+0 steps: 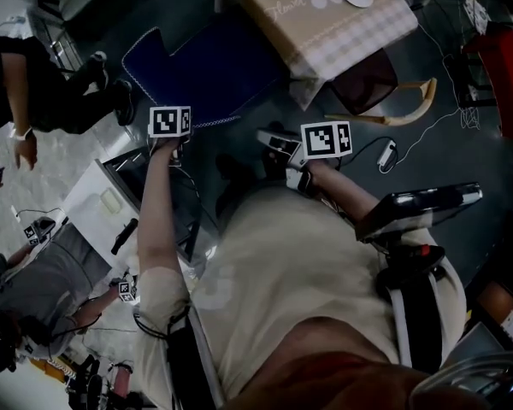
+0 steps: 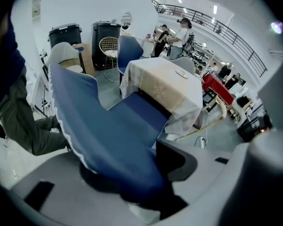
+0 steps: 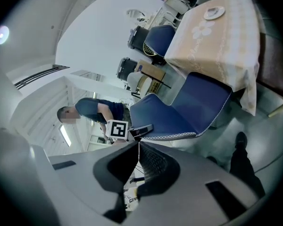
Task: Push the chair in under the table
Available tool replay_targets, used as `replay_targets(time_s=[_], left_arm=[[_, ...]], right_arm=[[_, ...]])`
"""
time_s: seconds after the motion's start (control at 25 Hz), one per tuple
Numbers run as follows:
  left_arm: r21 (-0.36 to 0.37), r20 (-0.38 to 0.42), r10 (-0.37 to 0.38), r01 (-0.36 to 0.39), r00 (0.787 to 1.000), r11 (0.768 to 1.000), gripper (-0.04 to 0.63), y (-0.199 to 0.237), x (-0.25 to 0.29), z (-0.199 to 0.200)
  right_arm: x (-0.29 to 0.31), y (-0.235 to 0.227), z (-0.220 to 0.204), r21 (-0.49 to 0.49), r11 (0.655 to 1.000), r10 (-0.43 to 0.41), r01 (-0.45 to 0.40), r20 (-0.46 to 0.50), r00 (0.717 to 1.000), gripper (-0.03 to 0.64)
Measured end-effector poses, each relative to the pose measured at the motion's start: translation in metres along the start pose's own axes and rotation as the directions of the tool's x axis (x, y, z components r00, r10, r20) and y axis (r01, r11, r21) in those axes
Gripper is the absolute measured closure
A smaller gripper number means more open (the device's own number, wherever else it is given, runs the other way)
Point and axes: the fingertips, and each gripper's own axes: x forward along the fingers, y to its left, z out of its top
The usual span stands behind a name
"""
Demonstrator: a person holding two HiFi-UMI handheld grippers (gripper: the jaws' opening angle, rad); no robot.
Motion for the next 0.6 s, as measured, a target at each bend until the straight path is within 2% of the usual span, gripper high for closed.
replay_targets(time_s=[0.2, 0.36, 0.6], left_arm=[[0.040, -0.014, -0.009, 0.010, 1.000, 0.999, 0.380, -0.007, 0.013, 0.013], [0.007, -0.018, 0.020, -0.020, 1.000, 1.000, 0.388, -0.011, 0.015, 0.018], [-0.008, -0.021, 0.022, -0.022, 1.000, 1.000, 0.393, -0.014, 0.018, 0.022]], right_arm=[[-0.008, -0.009, 0.008, 0.015, 1.000, -0.010, 0.010, 0.030, 0.999, 0.604], [-0.018, -0.016, 0.014, 0.040, 0.999, -0.013, 0.010, 0.062, 0.998, 0.604], [-0.017, -0.019, 0.016, 0.048, 0.999, -0.005, 0.002, 0.059, 0.998, 0.604]])
